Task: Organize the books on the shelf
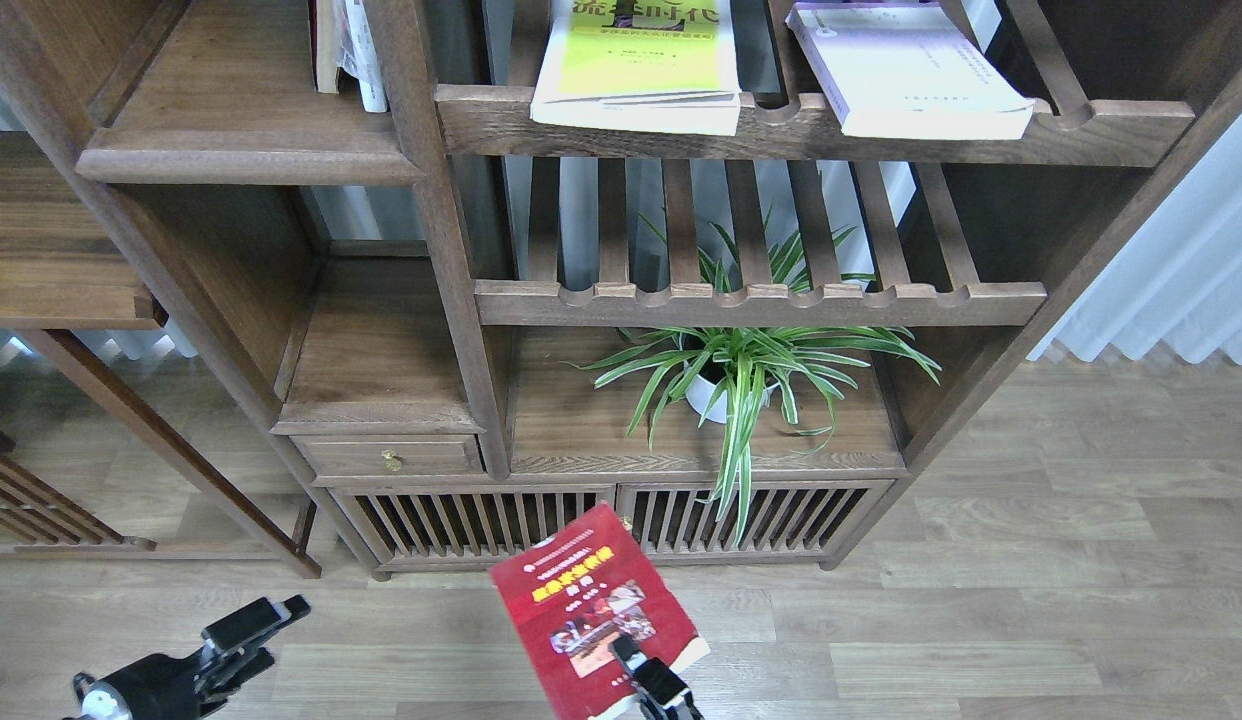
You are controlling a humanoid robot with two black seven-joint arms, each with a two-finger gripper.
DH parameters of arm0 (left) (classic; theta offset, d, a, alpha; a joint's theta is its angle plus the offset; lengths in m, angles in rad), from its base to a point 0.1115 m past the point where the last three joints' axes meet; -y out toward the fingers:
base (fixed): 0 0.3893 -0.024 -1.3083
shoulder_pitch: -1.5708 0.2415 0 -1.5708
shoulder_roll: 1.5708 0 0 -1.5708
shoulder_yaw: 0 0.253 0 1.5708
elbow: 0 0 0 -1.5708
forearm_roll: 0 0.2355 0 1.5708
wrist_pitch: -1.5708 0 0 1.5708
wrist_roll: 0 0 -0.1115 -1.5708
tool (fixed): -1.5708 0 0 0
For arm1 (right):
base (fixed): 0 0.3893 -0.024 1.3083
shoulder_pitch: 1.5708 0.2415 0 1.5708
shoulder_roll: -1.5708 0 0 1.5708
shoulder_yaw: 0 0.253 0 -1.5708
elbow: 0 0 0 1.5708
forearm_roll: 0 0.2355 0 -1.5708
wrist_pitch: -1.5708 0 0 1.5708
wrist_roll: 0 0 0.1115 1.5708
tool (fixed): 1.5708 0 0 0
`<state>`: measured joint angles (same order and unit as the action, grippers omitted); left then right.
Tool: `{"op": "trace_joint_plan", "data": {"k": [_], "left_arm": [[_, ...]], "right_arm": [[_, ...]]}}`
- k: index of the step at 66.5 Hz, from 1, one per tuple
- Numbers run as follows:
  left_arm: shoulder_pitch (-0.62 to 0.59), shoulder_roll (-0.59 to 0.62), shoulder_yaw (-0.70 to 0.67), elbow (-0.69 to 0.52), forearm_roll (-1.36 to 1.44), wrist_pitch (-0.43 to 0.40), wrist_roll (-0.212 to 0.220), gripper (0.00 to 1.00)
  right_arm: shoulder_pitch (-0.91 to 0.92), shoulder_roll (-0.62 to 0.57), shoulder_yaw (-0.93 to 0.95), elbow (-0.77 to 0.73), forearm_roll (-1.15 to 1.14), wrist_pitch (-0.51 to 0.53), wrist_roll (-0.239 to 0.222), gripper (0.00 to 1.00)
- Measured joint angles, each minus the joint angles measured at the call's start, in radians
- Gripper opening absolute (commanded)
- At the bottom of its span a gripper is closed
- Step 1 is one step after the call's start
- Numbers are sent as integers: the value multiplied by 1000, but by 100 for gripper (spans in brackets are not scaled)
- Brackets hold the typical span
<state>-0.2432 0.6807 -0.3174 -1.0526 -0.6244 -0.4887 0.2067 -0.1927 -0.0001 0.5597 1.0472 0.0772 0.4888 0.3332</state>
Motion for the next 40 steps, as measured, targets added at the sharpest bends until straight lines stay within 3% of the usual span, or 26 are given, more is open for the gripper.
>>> {"op": "trace_joint_plan", "data": {"k": [26,40], "left_arm": [[12,117,38,-243,-3,0,3,100],[19,94,16,-266,-10,0,-10,98]], "right_arm": [[29,0,-24,-10,11,0,-1,3],[15,0,-25,-10,18,0,-2,3]]}}
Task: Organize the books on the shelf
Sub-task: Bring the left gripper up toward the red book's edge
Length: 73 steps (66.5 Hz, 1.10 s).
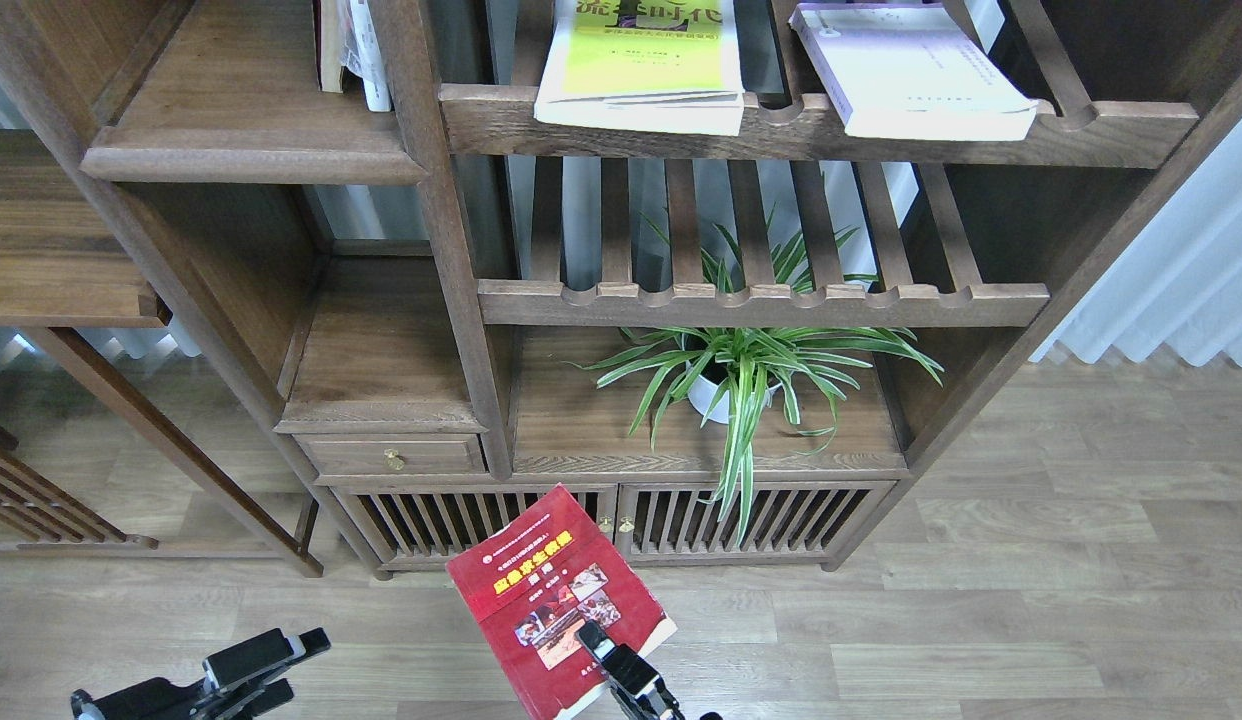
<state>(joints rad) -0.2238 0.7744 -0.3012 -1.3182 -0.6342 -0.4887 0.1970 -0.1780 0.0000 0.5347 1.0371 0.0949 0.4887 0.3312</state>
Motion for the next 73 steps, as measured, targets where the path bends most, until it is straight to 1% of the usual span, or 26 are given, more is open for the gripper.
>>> {"op": "trace_joint_plan", "data": {"k": [4,11,17,18,19,26,31,34,42,52,73], "left_arm": [[-4,-15,-6,13,-6,0,0,100],[-26,-46,-54,74,-12,0,2,100],[-31,-34,-120,111,-11,0,2,100],[-32,-27,-131,115,-8,0,4,97],[-37,-7,-149,122,9,0,6,97],[-57,4,-175,130,53,0,6,93],[-77,4,-187,139,84,0,5,95],[-82,5,-190,141,110,0,5,100],[-85,25,-200,141,184,0,10,100],[-84,58,-222,132,199,0,15,100],[-128,39,-270,114,226,0,16,100]], "right_arm": [[-6,0,0,0,1,0,0,3],[-14,0,-1,2,2,0,0,3],[-16,0,0,3,2,0,0,3],[-16,0,0,3,2,0,0,3],[-17,0,1,3,2,0,0,3],[-17,0,1,5,0,0,0,3],[-17,0,2,7,-2,0,0,3],[-19,0,4,8,-3,0,0,3],[-23,0,11,9,-5,0,-6,3],[-34,0,15,12,-7,0,-11,3],[-34,0,46,37,-8,0,-12,2]]}}
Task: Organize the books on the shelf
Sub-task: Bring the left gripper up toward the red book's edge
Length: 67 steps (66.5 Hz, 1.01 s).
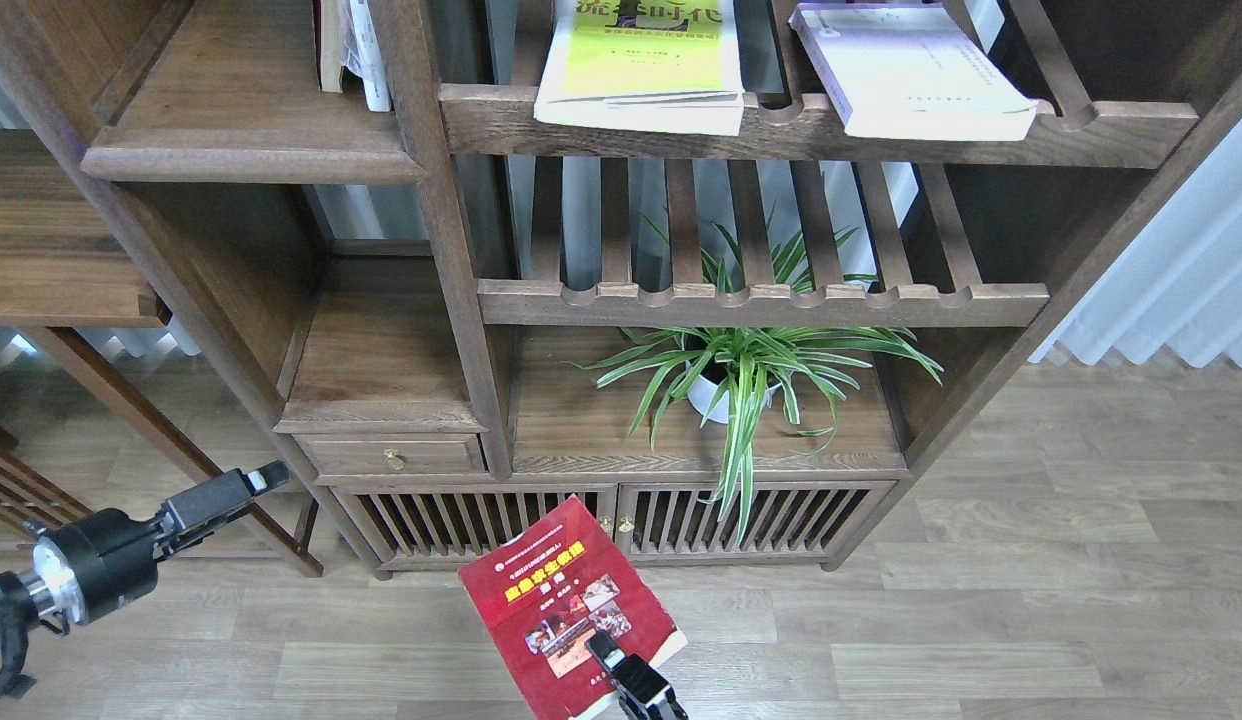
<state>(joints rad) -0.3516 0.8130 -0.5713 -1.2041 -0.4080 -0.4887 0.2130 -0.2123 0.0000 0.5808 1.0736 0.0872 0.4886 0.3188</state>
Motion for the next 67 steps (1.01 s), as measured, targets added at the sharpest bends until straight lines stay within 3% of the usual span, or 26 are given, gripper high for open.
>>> {"op": "trace_joint_plan", "data": {"k": [9,21,35,48,67], "left_arm": [[41,-23,-123,-51,-45,0,1,100],[163,-195,-323,-94,-146,0,34,100],[254,-338,-447,-124,-219,0,46,100],[292,-351,-459,-169,-387,0,58,100],[306,-230,-309,-175,-463,0,68,100]], "right_arm": [[3,0,16,18,3,0,2,2],[10,0,35,67,7,0,5,2],[47,0,32,88,-3,0,4,2],[36,0,26,167,7,0,5,4],[-18,-1,73,252,13,0,-6,4]]}}
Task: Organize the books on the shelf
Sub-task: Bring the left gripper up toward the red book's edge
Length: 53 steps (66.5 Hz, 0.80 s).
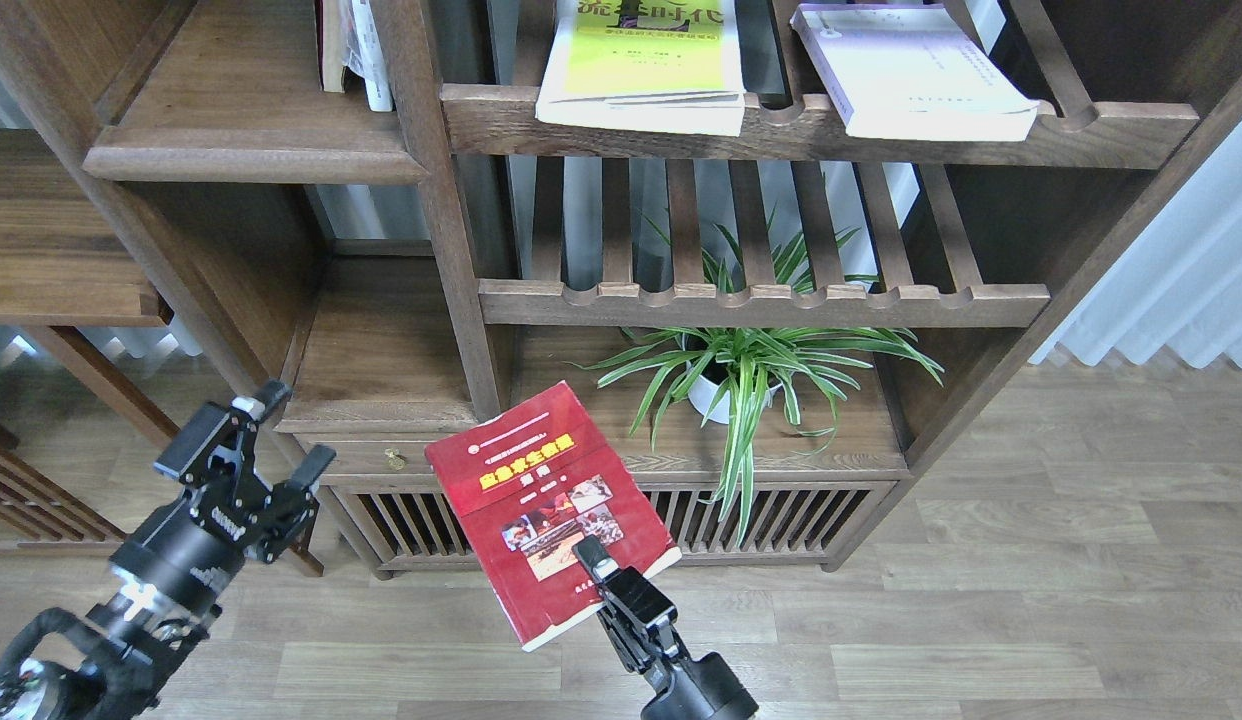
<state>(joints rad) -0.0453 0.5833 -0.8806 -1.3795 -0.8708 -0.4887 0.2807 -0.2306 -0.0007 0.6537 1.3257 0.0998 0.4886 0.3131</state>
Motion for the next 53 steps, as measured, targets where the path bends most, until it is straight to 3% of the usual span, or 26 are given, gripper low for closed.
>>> {"op": "trace_joint_plan", "data": {"k": [23,38,53], "left_arm": [[-40,113,213,-1,-1,0,13,100],[-90,84,227,-1,-2,0,77,100],[-206,43,185,-1,-4,0,87,100]], "right_arm": [[-34,0,7,20,7,0,-21,3],[-26,0,-2,20,7,0,-35,3],[3,0,-13,21,7,0,-41,3]]}}
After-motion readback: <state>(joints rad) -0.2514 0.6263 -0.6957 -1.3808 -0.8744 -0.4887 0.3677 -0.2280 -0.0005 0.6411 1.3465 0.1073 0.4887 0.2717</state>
